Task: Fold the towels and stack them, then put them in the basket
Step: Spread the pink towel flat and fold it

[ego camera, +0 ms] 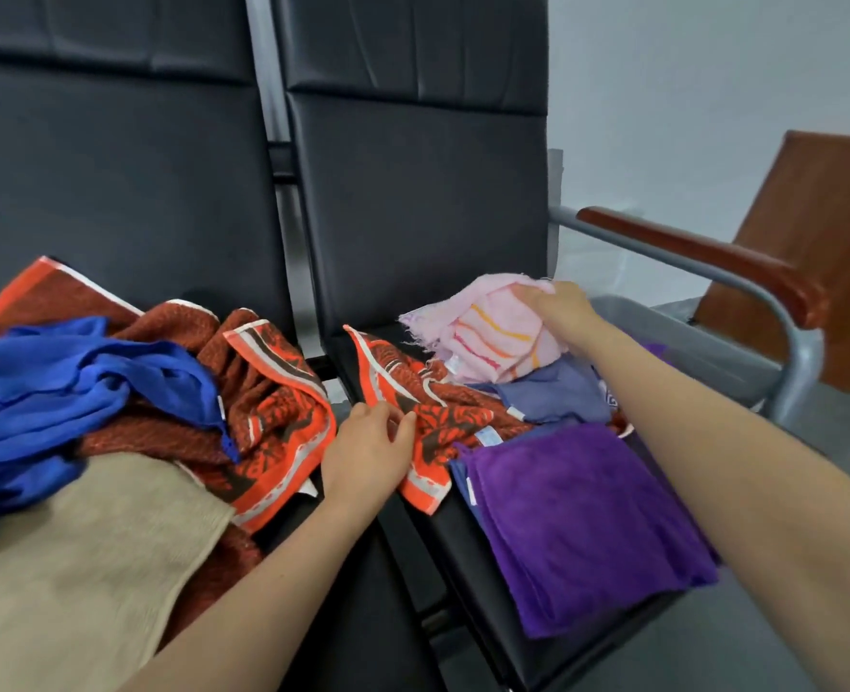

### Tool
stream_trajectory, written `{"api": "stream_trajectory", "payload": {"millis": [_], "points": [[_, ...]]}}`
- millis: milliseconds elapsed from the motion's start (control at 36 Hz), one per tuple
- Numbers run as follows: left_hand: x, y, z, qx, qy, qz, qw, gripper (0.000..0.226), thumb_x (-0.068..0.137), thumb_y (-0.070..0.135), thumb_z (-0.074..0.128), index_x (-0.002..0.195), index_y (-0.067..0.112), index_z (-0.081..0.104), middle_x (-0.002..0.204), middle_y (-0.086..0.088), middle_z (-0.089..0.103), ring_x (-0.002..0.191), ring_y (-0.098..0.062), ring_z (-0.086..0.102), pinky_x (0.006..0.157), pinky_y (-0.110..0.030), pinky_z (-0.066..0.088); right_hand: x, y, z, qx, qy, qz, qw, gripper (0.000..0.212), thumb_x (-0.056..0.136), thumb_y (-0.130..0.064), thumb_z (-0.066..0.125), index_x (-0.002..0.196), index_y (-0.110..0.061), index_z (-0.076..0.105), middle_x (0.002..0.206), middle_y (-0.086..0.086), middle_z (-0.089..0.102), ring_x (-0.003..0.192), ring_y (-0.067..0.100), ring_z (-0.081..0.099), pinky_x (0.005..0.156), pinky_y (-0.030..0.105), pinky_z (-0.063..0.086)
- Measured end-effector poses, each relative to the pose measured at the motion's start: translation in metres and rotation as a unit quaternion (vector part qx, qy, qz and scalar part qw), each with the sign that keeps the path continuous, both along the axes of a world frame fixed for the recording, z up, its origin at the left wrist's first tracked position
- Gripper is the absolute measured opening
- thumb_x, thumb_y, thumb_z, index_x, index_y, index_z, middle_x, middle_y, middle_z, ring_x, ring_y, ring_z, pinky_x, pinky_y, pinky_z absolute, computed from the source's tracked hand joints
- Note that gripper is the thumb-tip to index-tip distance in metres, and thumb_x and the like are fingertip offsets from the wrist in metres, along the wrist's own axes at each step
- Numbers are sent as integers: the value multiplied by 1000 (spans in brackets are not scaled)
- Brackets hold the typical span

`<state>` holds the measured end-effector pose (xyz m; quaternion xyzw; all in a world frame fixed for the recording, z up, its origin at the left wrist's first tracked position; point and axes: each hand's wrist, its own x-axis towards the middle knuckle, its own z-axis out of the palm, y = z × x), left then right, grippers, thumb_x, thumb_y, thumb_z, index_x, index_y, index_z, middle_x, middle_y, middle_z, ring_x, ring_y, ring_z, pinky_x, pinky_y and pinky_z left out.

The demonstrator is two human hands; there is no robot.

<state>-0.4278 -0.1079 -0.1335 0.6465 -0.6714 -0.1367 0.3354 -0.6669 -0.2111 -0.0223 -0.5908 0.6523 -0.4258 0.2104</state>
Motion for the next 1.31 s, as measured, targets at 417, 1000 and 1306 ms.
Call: {"api": "stream_trajectory", "payload": {"millis": [417,1000,1306], "points": [[-12,9,71,-12,322,-26,946,25,99,38,46,87,22,60,87,3,62,91,-17,60,80,-31,44,12,78,113,19,-276,110,955,13,96,-32,58,92,-19,59,82,-3,67,66,9,65,56,20,54],[179,174,218,-83,510,-11,856,50,92,63,37,103,28,70,100,8,74,102,-13,65,90,-33,49,266,225,121,13,-437,195,878,36,84,-39,72,110,-15,67,104,4,72,95,20,68,78,29,55],[280,222,108,-42,394,114,911,29,97,35,53,81,22,72,88,7,68,83,-12,59,68,-22,45,338,252,-14,37,11,243,969,21,94,-36,58,101,-16,59,97,-4,61,105,21,55,85,29,41]]}}
